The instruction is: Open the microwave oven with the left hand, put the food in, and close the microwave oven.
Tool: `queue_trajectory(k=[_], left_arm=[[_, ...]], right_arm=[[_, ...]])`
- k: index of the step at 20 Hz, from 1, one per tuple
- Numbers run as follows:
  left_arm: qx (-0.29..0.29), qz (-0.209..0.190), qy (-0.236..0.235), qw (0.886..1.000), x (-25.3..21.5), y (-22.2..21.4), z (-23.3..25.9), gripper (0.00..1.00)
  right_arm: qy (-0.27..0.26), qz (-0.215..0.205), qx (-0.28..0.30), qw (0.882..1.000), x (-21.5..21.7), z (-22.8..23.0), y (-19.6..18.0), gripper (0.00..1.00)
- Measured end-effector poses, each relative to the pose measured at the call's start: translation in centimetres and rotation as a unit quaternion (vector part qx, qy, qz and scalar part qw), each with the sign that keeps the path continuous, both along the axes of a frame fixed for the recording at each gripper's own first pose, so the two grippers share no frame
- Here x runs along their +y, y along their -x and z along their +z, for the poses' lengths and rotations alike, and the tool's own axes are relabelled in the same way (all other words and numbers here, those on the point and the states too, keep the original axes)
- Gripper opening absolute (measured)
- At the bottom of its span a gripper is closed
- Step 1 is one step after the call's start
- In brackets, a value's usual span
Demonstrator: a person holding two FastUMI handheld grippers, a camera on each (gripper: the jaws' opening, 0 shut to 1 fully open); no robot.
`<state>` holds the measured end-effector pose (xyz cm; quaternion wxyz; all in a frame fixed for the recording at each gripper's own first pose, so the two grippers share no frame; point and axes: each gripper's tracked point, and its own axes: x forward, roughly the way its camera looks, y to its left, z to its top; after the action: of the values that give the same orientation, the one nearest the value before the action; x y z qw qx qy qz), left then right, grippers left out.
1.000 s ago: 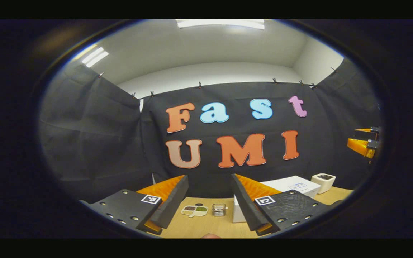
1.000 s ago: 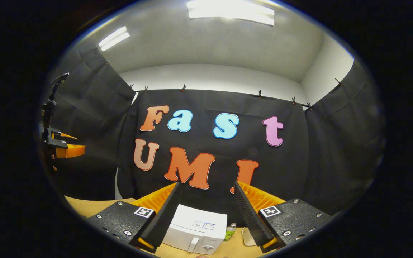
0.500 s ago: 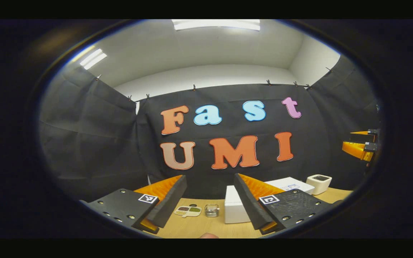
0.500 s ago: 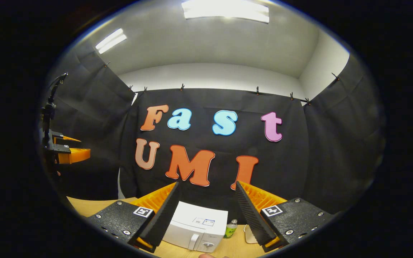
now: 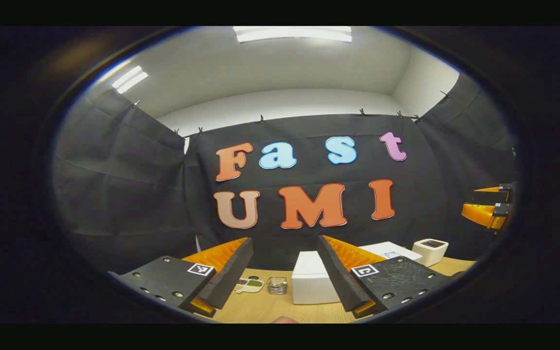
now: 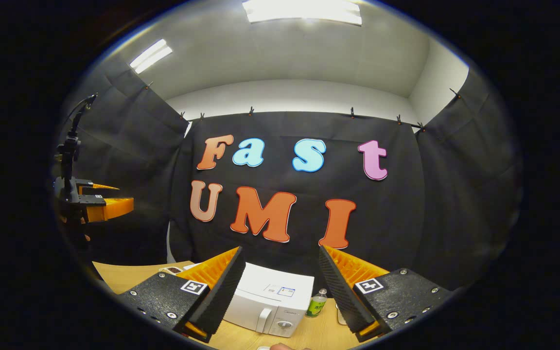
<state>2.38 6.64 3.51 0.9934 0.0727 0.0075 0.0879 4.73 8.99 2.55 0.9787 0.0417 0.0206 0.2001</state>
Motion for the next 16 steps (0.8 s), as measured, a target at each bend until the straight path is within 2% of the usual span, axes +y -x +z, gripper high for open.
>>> queue_trajectory(k=[2, 3, 7, 10, 11, 16], left_arm=[[-0.001, -0.005, 0.004, 1.000, -0.5, -0.1, -0.4, 0.86], [-0.002, -0.005, 0.005, 1.000, -0.7, -0.3, -0.8, 0.89], [-0.008, 0.010, 0.022, 1.000, -0.9, -1.2, -2.3, 0.86], [0.012, 0.011, 0.036, 0.999, -1.0, -1.8, -4.0, 0.89], [0.014, 0.012, 0.034, 0.999, -1.0, -2.0, -4.1, 0.86], [0.017, 0.011, 0.040, 0.999, -1.5, -1.5, -3.7, 0.86]], right_arm=[[-0.006, 0.003, 0.000, 1.000, -0.4, -0.5, 0.0, 0.95], [-0.009, 0.003, 0.001, 1.000, -0.6, -0.8, 0.0, 0.95], [-0.012, 0.004, 0.002, 1.000, -1.9, -1.6, 0.2, 0.95], [-0.024, 0.014, 0.006, 1.000, -2.3, -1.4, 0.8, 0.95], [-0.027, 0.020, 0.007, 0.999, -2.3, -1.3, 1.2, 0.95], [-0.020, 0.031, -0.009, 0.999, -2.7, -0.1, 2.2, 0.95]])
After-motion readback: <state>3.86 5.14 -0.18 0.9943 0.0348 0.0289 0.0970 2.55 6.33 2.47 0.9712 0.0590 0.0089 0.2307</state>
